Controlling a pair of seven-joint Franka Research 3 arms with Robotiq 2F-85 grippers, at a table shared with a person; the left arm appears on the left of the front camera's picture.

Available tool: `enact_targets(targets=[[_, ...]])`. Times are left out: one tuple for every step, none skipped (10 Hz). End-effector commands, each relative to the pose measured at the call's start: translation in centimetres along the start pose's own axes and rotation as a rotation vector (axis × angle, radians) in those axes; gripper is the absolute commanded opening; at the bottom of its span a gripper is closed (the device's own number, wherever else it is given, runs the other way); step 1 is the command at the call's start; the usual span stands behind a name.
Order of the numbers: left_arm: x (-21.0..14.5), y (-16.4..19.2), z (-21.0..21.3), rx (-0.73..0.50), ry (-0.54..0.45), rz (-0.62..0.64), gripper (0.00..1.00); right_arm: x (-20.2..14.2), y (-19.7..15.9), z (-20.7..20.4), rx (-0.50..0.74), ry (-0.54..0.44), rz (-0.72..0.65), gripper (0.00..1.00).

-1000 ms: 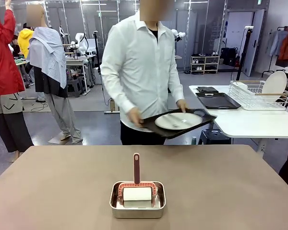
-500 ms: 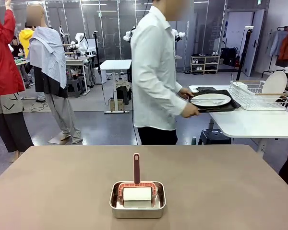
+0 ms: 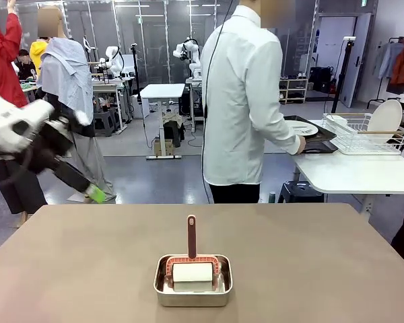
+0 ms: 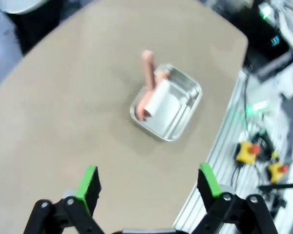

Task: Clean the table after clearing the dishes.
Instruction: When the right (or left) Handle tray is removed, use the right hand (or left hand) to clean the right (or left) side of the table with the Lint Roller.

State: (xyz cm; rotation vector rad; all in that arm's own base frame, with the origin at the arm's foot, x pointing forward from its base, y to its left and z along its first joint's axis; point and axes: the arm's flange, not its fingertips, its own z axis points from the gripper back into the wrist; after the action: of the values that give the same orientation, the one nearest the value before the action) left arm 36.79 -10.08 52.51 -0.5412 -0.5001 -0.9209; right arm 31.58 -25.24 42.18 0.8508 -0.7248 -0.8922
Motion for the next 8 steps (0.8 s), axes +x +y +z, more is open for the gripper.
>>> enact_targets(targets=[[0.0, -2.4, -3.4, 0.043, 0.109, -0.17, 1.0, 0.1, 0.0, 0.2, 0.0, 0.006, 0.006, 1.0], [0.9, -4.0, -5.8, 0.04, 0.155, -0.23, 1.0, 0.1, 0.0, 0.2, 0.0, 0.006, 0.006, 1.0], [1.3, -4.5, -6.9, 0.085, 0.159, -0.275, 1.0, 0.1, 0.0, 0.2, 0.0, 0.006, 0.006, 1.0], [1.7, -4.0, -6.5, 0.098, 0.12, -0.26, 1.0, 0.1, 0.0, 0.2, 0.0, 0.006, 0.006, 1.0], [1.5, -5.3, -6.4, 0.01, 0.167, -0.238, 1.0, 0.1, 0.0, 0.2, 0.0, 0.006, 0.006, 1.0], [1.5, -5.3, -6.4, 0.01, 0.167, -0.238, 1.0, 0.1, 0.0, 0.2, 0.0, 0.006, 0.006, 1.0], [1.5, -5.3, -6.4, 0.01, 0.167, -0.238, 1.0, 0.1, 0.0, 0.2, 0.0, 0.006, 0.006, 1.0], [1.5, -5.3, -6.4, 0.01, 0.167, -0.238, 1.0, 0.1, 0.0, 0.2, 0.0, 0.006, 0.006, 1.0]])
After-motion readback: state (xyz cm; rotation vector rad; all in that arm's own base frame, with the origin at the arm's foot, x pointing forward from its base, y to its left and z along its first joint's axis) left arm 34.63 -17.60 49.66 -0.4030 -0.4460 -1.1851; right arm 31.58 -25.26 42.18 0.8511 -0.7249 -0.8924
